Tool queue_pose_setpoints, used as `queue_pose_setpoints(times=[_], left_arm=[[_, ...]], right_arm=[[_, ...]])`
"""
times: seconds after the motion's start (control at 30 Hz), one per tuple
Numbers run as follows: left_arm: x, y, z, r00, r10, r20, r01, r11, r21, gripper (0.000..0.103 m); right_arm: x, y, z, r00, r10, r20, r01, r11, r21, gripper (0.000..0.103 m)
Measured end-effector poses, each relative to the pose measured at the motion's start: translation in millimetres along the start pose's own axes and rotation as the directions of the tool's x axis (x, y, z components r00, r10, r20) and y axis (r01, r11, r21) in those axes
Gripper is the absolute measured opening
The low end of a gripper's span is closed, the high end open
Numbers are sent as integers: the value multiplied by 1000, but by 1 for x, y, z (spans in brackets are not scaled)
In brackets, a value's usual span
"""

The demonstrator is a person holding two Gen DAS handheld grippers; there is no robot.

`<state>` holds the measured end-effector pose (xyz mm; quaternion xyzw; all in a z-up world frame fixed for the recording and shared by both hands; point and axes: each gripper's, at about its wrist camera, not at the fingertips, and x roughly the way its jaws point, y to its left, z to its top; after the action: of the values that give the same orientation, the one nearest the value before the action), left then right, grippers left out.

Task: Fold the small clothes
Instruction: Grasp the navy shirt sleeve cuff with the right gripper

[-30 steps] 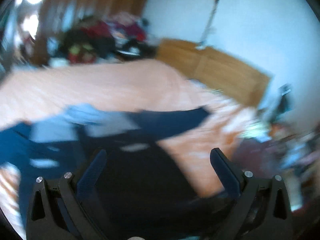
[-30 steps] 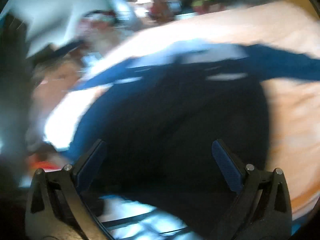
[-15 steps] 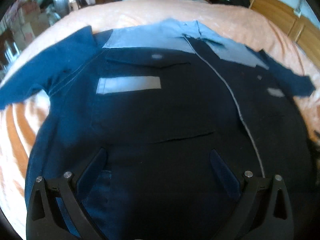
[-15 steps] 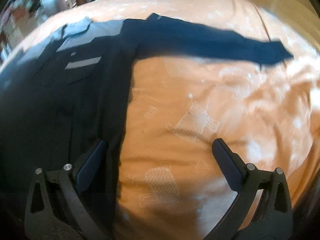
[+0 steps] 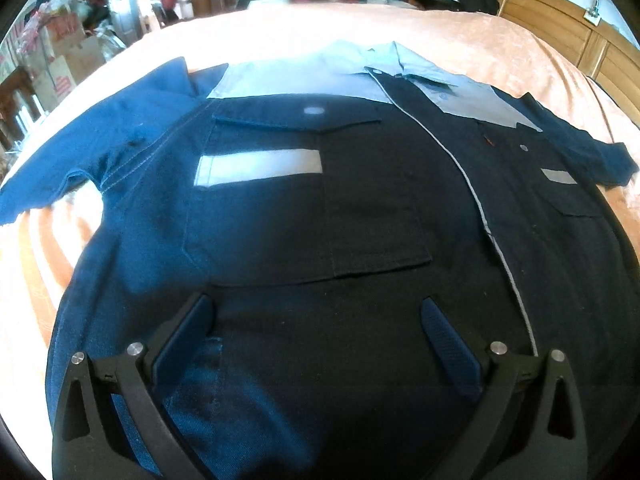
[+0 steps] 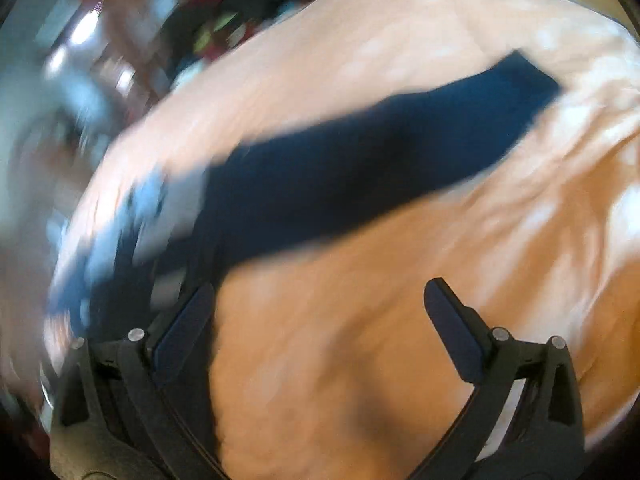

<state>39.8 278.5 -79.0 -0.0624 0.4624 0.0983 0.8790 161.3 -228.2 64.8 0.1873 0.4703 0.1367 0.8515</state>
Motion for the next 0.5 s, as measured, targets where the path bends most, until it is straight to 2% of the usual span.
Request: queue_pose_setpoints(times=[0.03,0.1,0.17,0.2,0.23,0.27,0.33,0.5], left_arm=[[1,0,0,1000,1,-4,-1,1000,2,103],[3,-1,3,1000,5,-16,-5,1000,8,103],[4,-2,4,1000,13,-20,-12,1000,13,103],[4,-3,4,1000,17,-20,-17,1000,15,103],[4,-3,4,1000,18,-20,-17,1000,15,103],[4,-3,4,1000,18,-21,-18,1000,15,103],[5,-3,5,1000,17,-25,-17,1000,13,103],[8,-2,9,999,12,-35,-12,1000,10,103]], right_arm=[[5,-32,27,1000,4,6,-5,995,102,103],[11,-73,61,997,-60,37,52,978,204,103],[16,-120,88,996,-41,78,13,943,332,96],[17,-132,95,995,-37,95,1,935,354,93],[20,-143,103,994,-45,103,5,933,359,85],[23,-151,109,991,-88,101,47,933,356,77],[34,-166,115,986,-143,81,104,925,366,76],[46,-171,116,985,-145,93,106,935,338,76]])
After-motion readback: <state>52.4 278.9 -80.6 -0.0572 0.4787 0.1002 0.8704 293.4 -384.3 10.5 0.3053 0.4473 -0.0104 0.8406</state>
